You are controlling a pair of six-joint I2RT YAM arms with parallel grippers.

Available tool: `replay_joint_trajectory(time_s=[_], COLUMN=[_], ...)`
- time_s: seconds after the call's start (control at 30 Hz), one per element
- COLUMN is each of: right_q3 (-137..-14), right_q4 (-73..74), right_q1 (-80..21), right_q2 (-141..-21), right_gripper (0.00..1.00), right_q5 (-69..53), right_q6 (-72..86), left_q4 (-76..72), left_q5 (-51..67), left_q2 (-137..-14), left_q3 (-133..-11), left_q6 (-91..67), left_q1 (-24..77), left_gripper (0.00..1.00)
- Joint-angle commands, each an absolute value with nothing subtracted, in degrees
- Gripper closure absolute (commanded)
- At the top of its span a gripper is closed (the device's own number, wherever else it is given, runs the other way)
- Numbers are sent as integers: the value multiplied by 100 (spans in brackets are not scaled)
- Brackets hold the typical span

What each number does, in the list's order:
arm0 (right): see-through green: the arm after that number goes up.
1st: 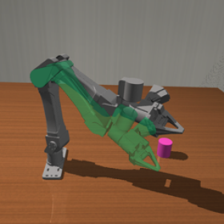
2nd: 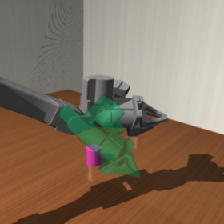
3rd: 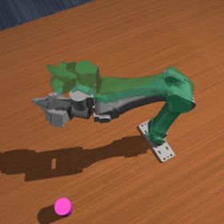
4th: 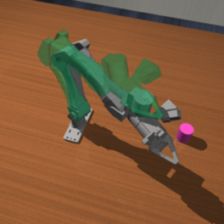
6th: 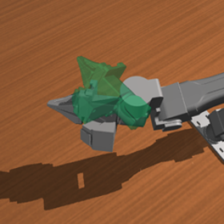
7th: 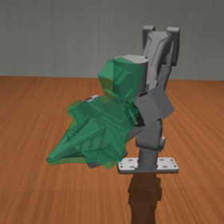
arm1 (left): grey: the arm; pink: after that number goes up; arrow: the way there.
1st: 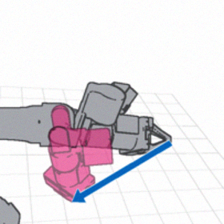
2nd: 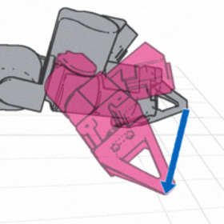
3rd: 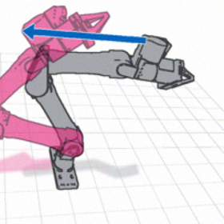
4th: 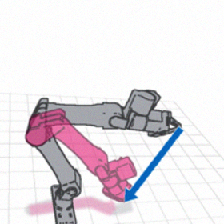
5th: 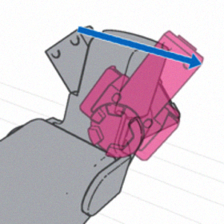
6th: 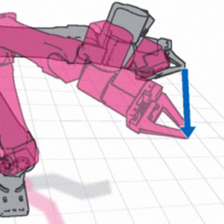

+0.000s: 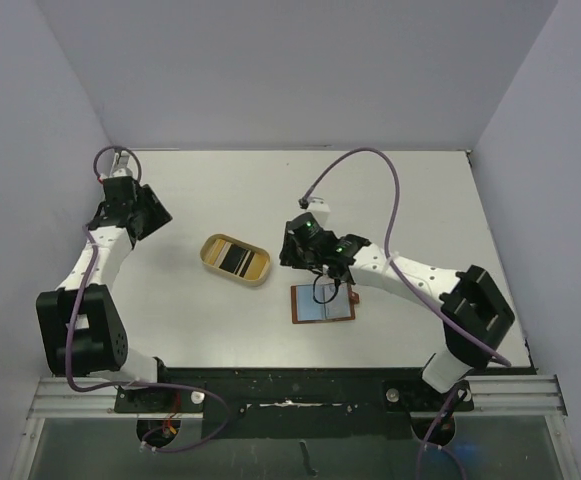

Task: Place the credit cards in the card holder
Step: Adjust the credit card in the storage box.

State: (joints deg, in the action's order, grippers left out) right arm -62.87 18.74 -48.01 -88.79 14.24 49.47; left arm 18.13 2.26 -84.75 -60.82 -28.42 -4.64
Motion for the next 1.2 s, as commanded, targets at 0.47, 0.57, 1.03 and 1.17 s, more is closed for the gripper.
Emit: replay_joint_trajectory(time_s=[0.47, 0.57, 1.03, 1.17], right_q3=[-10005, -10299, -11142, -11284], right_q4=[3375, 3630, 4628, 4700], right_q1=[-5382, -5396, -5585, -5606], right_q2=[-12028, -12337, -13329, -13551], right_gripper=[75, 78, 82, 82], right_q5=[2731, 2799, 3338, 3264], right_q6=[4102, 4097, 4141, 4163], left_q4=[1163, 1340, 1333, 1198], left_q5=[2289, 2275, 2569, 2662], left_q2=[-9739, -9756, -9841, -9932], left_q3=[-5784, -5756, -5304, -5337], left_q6=[-3277, -3179, -3142, -3218], left_q1=[-1116, -1116, -1107, -1107], left_gripper=[63, 63, 66, 67])
